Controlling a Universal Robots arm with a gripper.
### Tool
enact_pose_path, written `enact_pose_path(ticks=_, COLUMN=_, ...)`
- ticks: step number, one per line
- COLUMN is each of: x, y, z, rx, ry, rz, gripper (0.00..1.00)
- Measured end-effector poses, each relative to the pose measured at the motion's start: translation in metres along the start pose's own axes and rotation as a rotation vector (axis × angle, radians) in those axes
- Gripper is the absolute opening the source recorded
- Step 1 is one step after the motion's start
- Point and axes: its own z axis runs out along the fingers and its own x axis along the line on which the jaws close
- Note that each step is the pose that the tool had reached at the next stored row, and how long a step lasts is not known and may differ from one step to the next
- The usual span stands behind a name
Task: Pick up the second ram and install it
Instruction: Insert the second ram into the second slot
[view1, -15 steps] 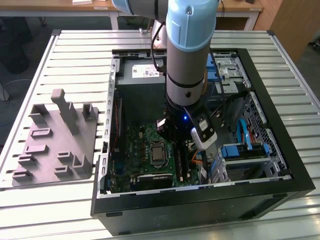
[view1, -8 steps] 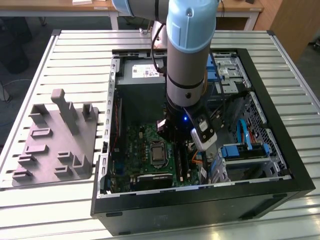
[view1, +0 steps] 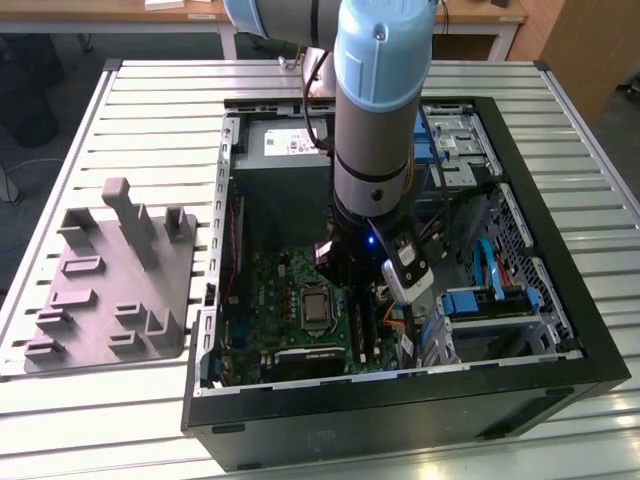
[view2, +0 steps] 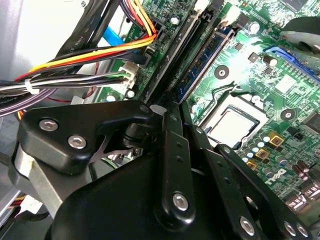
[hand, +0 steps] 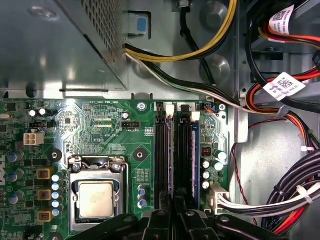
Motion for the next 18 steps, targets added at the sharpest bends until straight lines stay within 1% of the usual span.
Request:
enact_pose_path(ticks=5, x=-0.0002, y=0.0002, z=0.0014, rx=-0.0012, ry=-0.0005, rz=0.000, gripper=0.14)
enact_pose_path(ticks=6, x=-0.0004, y=0.0008, z=0.0033, rx=-0.0061, ry=-0.0022, rz=0.000, gripper=0.15)
enact_pose_path(ticks=7, x=-0.0003, y=0.0006, z=0.0029, rx=-0.0040, ry=-0.0014, rz=0.000, gripper=0.20)
enact_pose_path(ticks=9, x=-0.0002, y=0.0002, z=0.0018, rx=-0.0017, ry=-0.0005, rz=0.000, gripper=0.20)
enact_pose_path(ticks=10, x=-0.0002, y=0.0002, z=0.0018, rx=-0.0014, ry=-0.0004, rz=0.000, gripper=0.27)
enact_pose_path(ticks=13, x=-0.0002, y=0.0001, z=0.0007, rx=-0.0008, ry=-0.0003, rz=0.000, gripper=0.27)
enact_pose_path(ticks=15, x=-0.0006, y=0.0003, z=-0.0062, rx=-0.0014, ry=-0.0005, rz=0.000, gripper=0.27)
enact_pose_path(ticks=16, x=-0.0013, y=0.0007, z=-0.0181, rx=-0.0015, ry=-0.0005, rz=0.000, gripper=0.27)
enact_pose_path(ticks=18, x=-0.0017, y=0.0022, z=-0.0271, rx=-0.0014, ry=-0.0005, rz=0.000, gripper=0.27)
